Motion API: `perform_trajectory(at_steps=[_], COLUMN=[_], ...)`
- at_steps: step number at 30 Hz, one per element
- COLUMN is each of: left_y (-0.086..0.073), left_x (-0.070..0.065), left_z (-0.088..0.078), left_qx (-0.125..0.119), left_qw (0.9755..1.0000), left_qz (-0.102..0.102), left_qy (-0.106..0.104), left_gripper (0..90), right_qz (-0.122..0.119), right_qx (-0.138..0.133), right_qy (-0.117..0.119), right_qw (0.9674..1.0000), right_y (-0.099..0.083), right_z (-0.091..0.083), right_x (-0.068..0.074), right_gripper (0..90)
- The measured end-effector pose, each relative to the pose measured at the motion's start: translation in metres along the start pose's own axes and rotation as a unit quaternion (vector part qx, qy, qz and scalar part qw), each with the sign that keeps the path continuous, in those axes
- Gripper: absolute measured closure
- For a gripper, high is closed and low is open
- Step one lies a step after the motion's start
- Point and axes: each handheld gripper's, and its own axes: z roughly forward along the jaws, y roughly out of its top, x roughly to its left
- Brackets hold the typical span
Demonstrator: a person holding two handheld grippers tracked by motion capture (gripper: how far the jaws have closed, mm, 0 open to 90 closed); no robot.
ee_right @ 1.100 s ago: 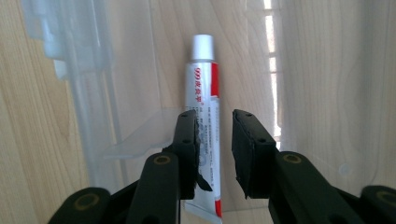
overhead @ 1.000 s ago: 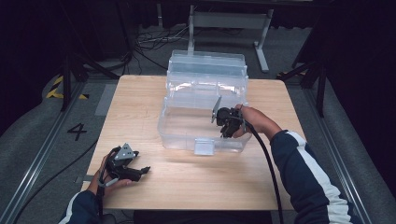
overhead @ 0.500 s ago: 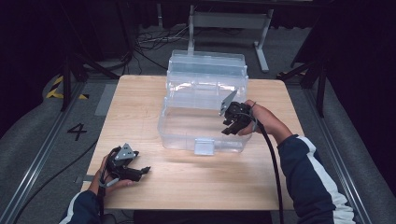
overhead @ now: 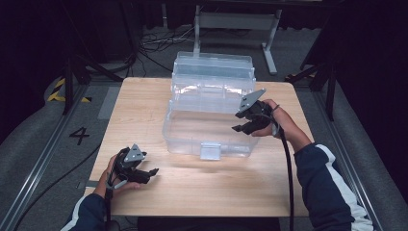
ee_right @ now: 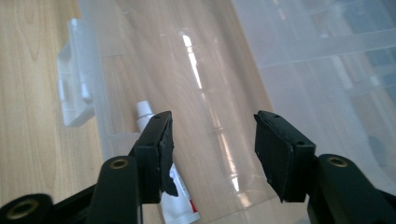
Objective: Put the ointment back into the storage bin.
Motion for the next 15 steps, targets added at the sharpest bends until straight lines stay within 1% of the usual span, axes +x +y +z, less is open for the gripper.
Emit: perform_trajectory(at_steps=[1,2,3,4,5,8,10,11,12,13,14,15], left_y=[0.004,0.006,0.012,0.016,0.02,0.033,0.04,0.044,0.047,0.049,0.051,0.052], left_x=[-0.001,-0.001,-0.002,-0.002,-0.002,-0.003,-0.003,-0.003,-0.002,-0.002,-0.002,-0.003], left_z=[-0.002,-0.003,-0.006,-0.007,-0.009,-0.01,-0.011,-0.011,-0.011,-0.01,-0.009,-0.009], left_qx=[-0.002,-0.005,-0.014,-0.021,-0.022,-0.023,-0.029,-0.03,-0.025,-0.023,-0.023,-0.025], left_qw=[0.9999,0.9998,0.9996,0.9996,0.9994,0.9989,0.9987,0.9986,0.9987,0.9988,0.9983,0.9982], left_qz=[0.008,0.012,0.017,0.019,0.024,0.038,0.04,0.039,0.036,0.032,0.036,0.034], left_qy=[0.008,0.013,0.016,0.01,0.012,0.017,0.015,0.022,0.026,0.029,0.041,0.044], left_gripper=[22.6,22.6,23.0,23.1,22.8,21.8,21.6,21.1,19.8,18.1,17.6,17.7], right_qz=[0.004,0.004,0.003,0.001,0.003,0.014,0.018,0.023,0.025,0.025,0.025,0.03], right_qx=[-0.007,-0.007,-0.01,-0.019,-0.024,-0.046,-0.058,-0.064,-0.068,-0.074,-0.074,-0.073], right_qy=[-0.016,-0.016,-0.02,-0.029,-0.031,-0.051,-0.068,-0.071,-0.075,-0.084,-0.091,-0.098], right_qw=[0.9998,0.9998,0.9998,0.9994,0.9992,0.9976,0.9959,0.9952,0.9946,0.9934,0.9928,0.9921], right_y=[0.0,0.0,0.0,0.0,0.0,0.001,0.003,0.004,0.006,0.007,0.009,0.011], right_z=[-0.004,-0.004,-0.006,-0.01,-0.013,-0.02,-0.024,-0.025,-0.026,-0.027,-0.027,-0.027], right_x=[-0.003,-0.003,-0.005,-0.008,-0.01,-0.018,-0.022,-0.025,-0.027,-0.029,-0.031,-0.034], right_gripper=[45.7,45.7,45.8,46.4,46.3,45.9,45.6,45.5,45.7,47.0,47.9,47.9])
